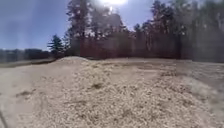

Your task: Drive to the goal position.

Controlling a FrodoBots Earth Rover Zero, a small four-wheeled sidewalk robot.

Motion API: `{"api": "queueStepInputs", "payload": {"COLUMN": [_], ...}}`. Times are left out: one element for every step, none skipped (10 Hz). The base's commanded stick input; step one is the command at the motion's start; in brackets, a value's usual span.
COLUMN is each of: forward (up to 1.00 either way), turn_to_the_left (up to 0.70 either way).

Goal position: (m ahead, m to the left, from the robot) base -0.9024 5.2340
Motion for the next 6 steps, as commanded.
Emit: {"api": "queueStepInputs", "payload": {"forward": [0.7, 0.7, 0.7, 0.7, 0.7, 0.7], "turn_to_the_left": [0.0, 0.0, 0.0, 0.0, 0.0, 0.23]}}
